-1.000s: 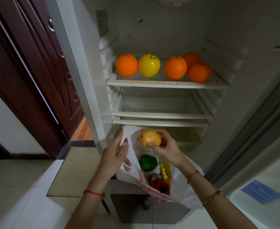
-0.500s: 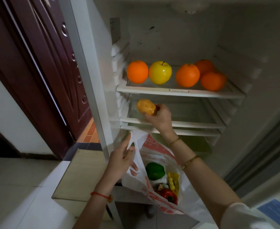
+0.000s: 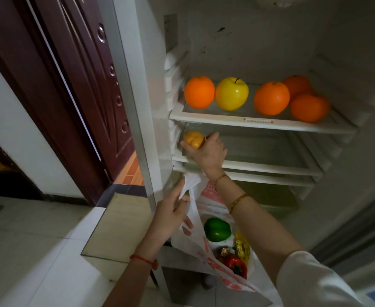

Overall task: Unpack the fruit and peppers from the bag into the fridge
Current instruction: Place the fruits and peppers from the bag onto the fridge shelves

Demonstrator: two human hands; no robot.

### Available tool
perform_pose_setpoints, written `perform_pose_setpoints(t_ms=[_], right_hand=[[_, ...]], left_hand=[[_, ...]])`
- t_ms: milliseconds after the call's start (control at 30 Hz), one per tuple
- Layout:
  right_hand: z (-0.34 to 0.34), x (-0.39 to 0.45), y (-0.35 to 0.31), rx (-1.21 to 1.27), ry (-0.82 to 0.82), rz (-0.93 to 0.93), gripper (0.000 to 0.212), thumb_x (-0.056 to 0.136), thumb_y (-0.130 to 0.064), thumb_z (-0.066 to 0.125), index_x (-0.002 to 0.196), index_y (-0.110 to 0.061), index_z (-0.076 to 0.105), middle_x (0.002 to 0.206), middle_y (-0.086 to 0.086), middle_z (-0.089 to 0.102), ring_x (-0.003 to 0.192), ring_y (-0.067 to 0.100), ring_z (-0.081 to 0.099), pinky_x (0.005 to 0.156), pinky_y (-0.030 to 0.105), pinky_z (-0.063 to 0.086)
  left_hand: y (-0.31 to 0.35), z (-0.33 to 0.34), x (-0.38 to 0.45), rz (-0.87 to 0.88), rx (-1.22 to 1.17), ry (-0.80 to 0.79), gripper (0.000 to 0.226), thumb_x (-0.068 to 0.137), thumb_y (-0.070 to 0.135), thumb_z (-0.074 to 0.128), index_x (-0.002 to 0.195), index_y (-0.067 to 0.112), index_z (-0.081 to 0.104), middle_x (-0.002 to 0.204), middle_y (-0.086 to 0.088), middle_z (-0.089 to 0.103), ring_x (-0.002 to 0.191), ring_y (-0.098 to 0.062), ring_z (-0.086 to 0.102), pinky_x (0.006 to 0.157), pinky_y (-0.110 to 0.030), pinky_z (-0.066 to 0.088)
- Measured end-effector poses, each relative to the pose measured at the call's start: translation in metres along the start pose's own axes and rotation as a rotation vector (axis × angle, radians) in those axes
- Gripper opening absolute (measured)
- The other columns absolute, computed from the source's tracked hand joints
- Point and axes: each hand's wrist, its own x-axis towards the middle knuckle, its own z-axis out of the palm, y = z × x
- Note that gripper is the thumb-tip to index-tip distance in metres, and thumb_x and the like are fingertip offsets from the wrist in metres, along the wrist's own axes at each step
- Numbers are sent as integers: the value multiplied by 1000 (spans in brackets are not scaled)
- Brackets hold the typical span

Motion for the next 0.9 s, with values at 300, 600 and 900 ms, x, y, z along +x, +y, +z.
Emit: perform_pose_setpoints(t_ms=[300, 600, 900], right_hand=[[-25, -17, 20, 428, -18, -84, 50, 85, -57, 62, 107, -13, 54, 87, 2, 59, 81, 14, 57, 74, 36, 52], [-68, -94, 114, 206, -798, -133, 19, 96, -18, 58, 92, -5, 71, 82, 8, 72, 70, 17, 69, 63, 23, 55], [8, -115, 197, -505, -744, -189, 89, 76, -45, 72, 149, -26, 24, 152, 5, 33, 140, 27, 32, 118, 46, 26]], left_hand=[[-1, 2, -1, -2, -31, -4, 59, 100, 14, 45, 142, 49, 20, 112, 2, 62, 60, -25, 71, 56, -45, 61], [-3, 2, -9, 12, -16, 12, 62, 100, 13, 46, 149, 40, 22, 112, 3, 64, 55, -19, 68, 52, -39, 60], [-3, 1, -16, 67, 122, 46, 64, 98, 9, 47, 142, 48, 20, 103, 4, 67, 64, -22, 69, 60, -40, 61]])
